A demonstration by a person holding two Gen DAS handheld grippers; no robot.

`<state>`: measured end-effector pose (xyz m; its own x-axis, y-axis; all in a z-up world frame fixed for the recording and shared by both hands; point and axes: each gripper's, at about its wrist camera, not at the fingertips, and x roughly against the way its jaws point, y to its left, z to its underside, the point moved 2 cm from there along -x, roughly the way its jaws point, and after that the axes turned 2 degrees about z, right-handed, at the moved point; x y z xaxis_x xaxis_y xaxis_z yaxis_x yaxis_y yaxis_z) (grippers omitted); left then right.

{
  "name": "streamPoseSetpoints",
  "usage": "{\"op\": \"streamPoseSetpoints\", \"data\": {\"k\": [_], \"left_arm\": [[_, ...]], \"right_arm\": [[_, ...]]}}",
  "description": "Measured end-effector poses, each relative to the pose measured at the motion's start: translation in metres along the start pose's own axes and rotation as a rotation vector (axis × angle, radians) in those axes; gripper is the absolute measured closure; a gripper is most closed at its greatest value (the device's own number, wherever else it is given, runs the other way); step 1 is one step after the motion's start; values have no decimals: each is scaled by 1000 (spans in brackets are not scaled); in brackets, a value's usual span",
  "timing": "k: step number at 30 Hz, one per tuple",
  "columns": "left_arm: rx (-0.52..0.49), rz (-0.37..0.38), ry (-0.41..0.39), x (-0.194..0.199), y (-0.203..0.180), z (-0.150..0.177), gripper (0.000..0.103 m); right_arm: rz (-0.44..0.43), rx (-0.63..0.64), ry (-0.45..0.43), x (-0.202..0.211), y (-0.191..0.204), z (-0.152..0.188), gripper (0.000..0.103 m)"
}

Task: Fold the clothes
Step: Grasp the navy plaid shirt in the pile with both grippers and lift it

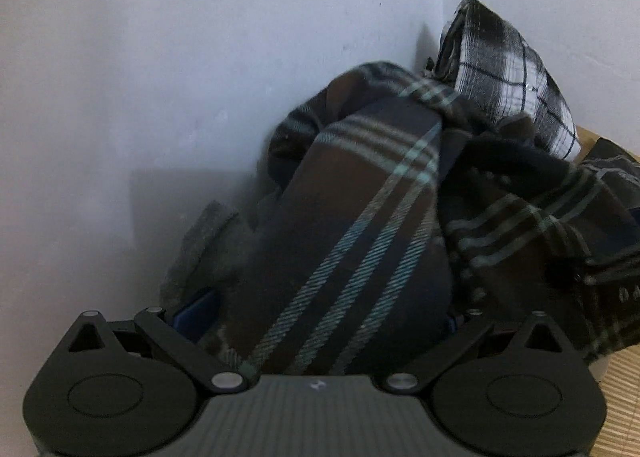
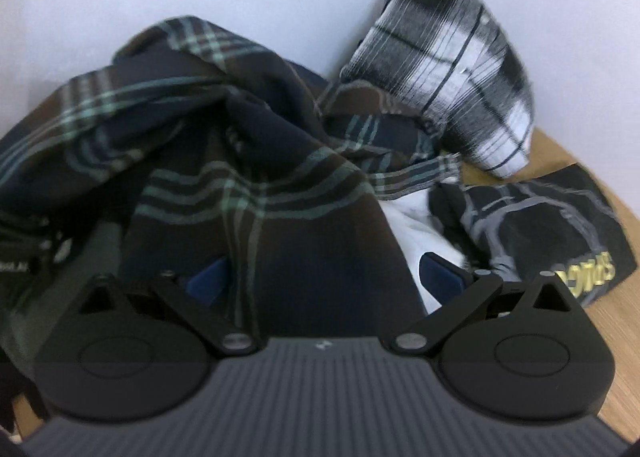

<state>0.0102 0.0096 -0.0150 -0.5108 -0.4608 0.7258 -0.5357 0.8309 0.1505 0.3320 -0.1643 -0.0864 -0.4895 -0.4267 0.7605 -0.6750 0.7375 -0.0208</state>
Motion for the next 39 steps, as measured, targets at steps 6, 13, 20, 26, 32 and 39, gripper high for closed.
{"op": "streamPoseSetpoints", "data": {"k": [6, 13, 20, 26, 32, 39], "left_arm": [[15, -34, 30, -23, -16, 10, 0], [20, -64, 36, -41, -29, 17, 0], [39, -58, 6, -29, -23, 22, 29], [79, -3, -70, 2, -11, 24, 73], [100, 71, -154, 50, 6, 27, 82], [-16, 205, -376, 145, -8, 16, 88]], "right_arm": [[24, -19, 90, -35, 18, -2, 0], [-7, 6, 76, -45, 15, 9, 0], [-49, 0, -18, -35, 14, 18, 19], [-105, -35, -156, 13, 19, 21, 82], [-241, -179, -268, 77, 13, 20, 86], [-326, -213, -485, 168, -8, 34, 89]]}}
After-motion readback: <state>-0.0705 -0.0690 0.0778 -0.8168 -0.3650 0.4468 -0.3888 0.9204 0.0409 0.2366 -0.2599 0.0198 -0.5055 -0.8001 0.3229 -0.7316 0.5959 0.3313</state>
